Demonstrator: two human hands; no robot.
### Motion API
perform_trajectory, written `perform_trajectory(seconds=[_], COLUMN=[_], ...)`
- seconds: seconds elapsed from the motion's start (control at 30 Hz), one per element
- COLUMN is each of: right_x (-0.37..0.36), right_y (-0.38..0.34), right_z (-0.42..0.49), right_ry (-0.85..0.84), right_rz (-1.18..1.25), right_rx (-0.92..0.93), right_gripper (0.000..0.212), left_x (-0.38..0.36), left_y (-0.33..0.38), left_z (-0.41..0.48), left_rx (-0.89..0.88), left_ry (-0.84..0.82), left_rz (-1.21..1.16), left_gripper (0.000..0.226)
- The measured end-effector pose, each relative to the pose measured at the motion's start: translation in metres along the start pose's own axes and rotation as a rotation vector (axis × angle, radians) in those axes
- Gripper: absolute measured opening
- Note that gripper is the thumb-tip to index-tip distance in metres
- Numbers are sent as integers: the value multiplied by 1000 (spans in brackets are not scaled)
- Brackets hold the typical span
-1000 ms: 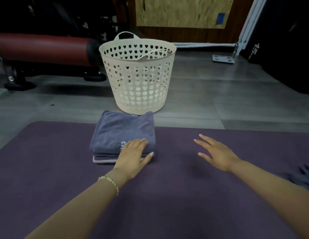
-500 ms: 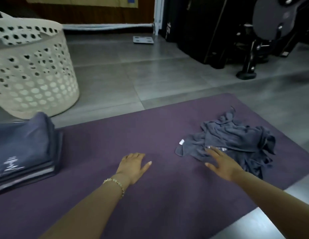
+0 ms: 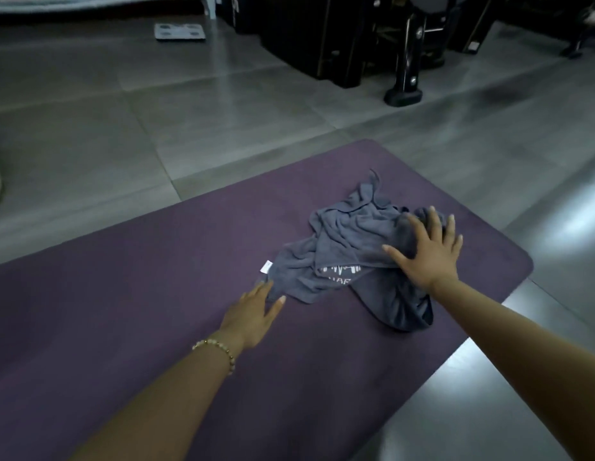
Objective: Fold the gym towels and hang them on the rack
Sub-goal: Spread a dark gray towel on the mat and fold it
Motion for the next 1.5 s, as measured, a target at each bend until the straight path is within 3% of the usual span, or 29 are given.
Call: perform_trajectory(seconds=[0.2, 0.3, 0.37, 0.47, 0.5, 0.63, 0.73, 0.8, 0.9, 1.0, 1.1, 1.2, 1.23, 1.3, 1.4, 1.5], right_x=[-15, -24, -29, -29, -26, -44, -62, -71, -81, -76, -66, -73, -85, -108, -135, -160], right_y=[37, 29, 14, -29, -48, -127, -159, -174, -189, -203, -217, -234, -239, -251, -275, -284], right_z=[30, 24, 12, -19, -34, -103, -143, -166, -198, -191, -167, -156, -156, -170, -207, -238], right_ry=[-97, -128, -161, -208, -248, -494, -630, -790, -1046, -941, -656, -511, -531, -650, -785, -889], right_rz=[281, 321, 325, 643, 748, 977, 996, 922, 683, 635, 724, 716, 672, 586, 465, 284], right_rx=[-271, -260, -215, -94, -49, 127, 220, 275, 325, 315, 297, 274, 251, 211, 289, 270], right_gripper=[95, 46, 43, 46, 45, 43, 58, 46, 43, 46, 41, 19, 17, 36, 45, 63], left_x=[-24, -22, -16, -7, -9, -29, -3, 18, 56, 110, 139, 150, 152, 152, 138, 114], left_y=[0, 0, 4, 21, 31, 65, 48, 16, -49, -89, -116, -150, -162, -190, -231, -262], left_z=[22, 25, 22, 20, 21, 1, -16, -24, -46, -80, -125, -178, -197, -233, -279, -301], left_rx=[90, 126, 142, 104, 106, 337, 354, 353, 392, 151, -17, -57, -48, -18, 109, 299], left_ry=[-47, -34, 15, 190, 191, -65, -63, -11, 214, 406, 328, 221, 203, 197, 151, 197], left_rz=[-43, -67, -122, -200, -328, -1342, -1523, -1477, -1076, -655, -497, -345, -269, -71, 152, -130], left_gripper=[68, 65, 60, 49, 52, 73, 73, 70, 62, 37, 30, 46, 50, 53, 57, 71])
Point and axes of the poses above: each hand's wrist, its own z-axis towards the middle knuckle, its own x-axis out of the back of the hand, y = z × x, the point moved 8 cm from there along z, towards the middle knuckle, and after that the axes turned 6 degrees about -x, right-handed, at the moved point
